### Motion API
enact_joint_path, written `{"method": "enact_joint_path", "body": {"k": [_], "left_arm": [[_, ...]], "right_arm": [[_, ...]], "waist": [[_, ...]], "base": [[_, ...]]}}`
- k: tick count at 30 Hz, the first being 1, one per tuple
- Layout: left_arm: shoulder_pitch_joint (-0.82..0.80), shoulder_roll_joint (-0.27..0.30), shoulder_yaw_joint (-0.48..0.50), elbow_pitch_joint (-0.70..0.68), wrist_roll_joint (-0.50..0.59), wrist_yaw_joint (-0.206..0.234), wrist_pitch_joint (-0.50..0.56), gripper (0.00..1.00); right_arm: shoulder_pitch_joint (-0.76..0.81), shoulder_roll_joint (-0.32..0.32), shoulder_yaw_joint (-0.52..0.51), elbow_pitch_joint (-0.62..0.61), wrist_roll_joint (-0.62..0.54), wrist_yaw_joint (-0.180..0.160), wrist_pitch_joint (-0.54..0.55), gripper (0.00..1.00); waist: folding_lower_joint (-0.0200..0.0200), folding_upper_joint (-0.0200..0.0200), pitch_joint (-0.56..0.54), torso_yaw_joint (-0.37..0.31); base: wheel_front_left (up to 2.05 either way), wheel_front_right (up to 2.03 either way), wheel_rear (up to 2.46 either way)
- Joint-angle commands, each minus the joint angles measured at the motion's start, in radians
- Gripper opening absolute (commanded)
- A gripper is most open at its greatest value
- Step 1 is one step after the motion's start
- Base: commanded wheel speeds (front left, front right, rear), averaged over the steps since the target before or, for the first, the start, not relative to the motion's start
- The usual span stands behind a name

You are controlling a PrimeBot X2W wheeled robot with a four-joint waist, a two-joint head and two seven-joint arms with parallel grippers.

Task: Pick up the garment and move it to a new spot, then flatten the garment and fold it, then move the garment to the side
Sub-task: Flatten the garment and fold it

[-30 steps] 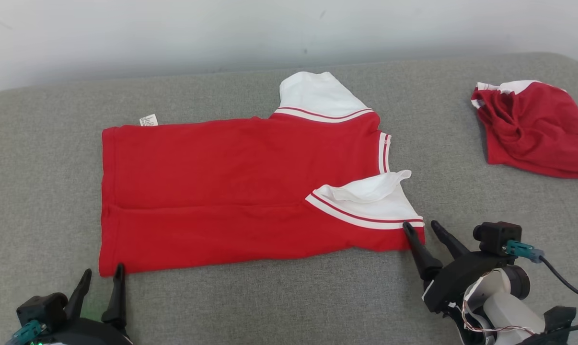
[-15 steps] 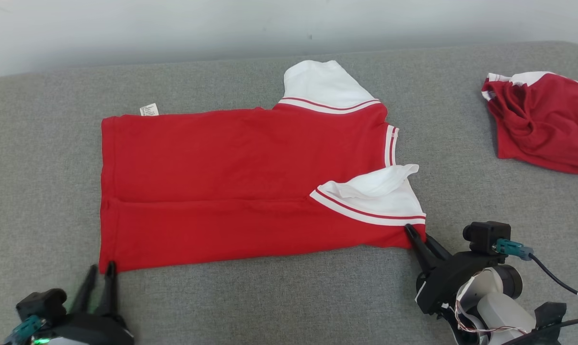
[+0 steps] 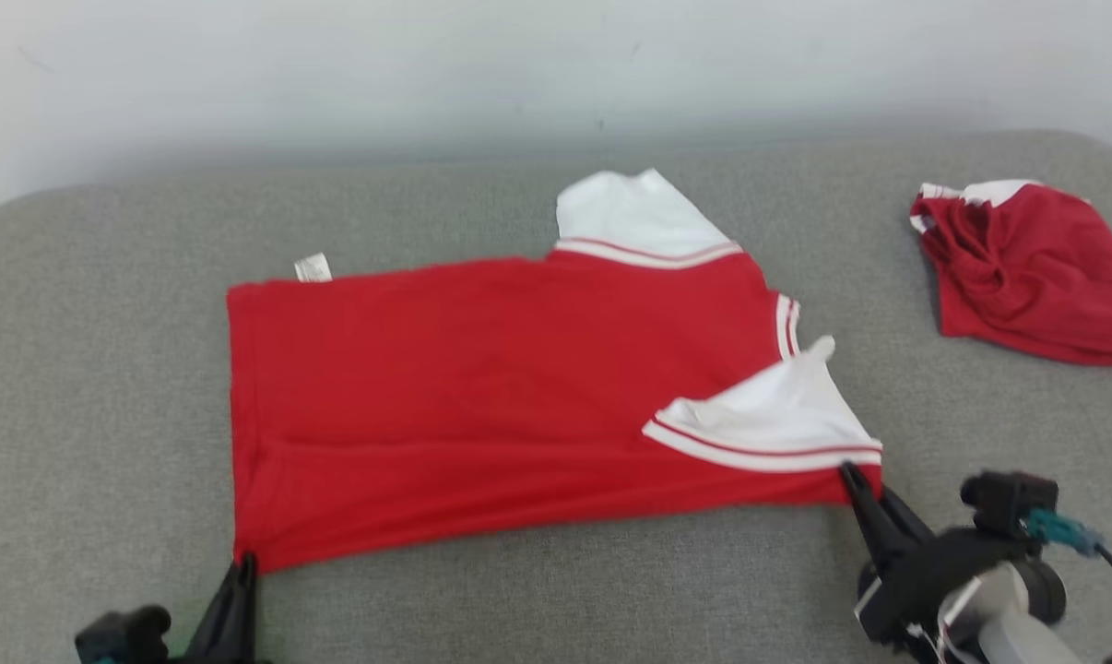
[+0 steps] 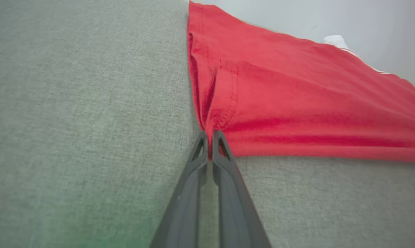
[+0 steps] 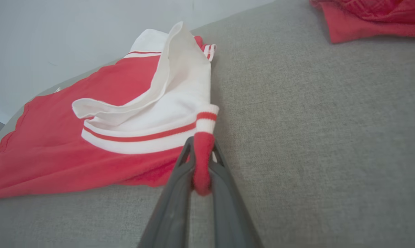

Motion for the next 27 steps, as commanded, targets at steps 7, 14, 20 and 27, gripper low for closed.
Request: {"method": "enact_joint_path", "body": {"k": [7,14,20,27], "left_arm": [[0.136,-0.013,0.024,-0.072,-0.015,0.001,-0.003,0.00],[0.200,-0.019,0.052,-0.081,-0.014,0.001,-0.003,0.00],[0.209,-0.028,0.060,-0.075,-0.016,0.001,-0.003,0.00],[0.207,-0.046,0.057,-0.080,0.007,0.001,-0.003,1.00]], "right_arm": [[0.220,-0.015,-0.076,-0.162,-0.008,-0.001,0.096,0.00],[0.357,0.018,-0.145,-0.276,-0.030,-0.001,0.195,0.00],[0.391,0.051,-0.176,-0.298,-0.059,-0.001,0.230,0.00],[0.383,0.089,-0.202,-0.294,-0.094,-0.001,0.200,1.00]], "waist": [[-0.0001,-0.0001,-0.074,0.006],[-0.0001,-0.0001,-0.094,-0.006],[-0.0001,-0.0001,-0.092,-0.006],[-0.0001,-0.0001,-0.095,0.007]], "base": [[0.00,0.00,0.00],[0.00,0.00,0.00],[0.00,0.00,0.00],[0.00,0.00,0.00]]}}
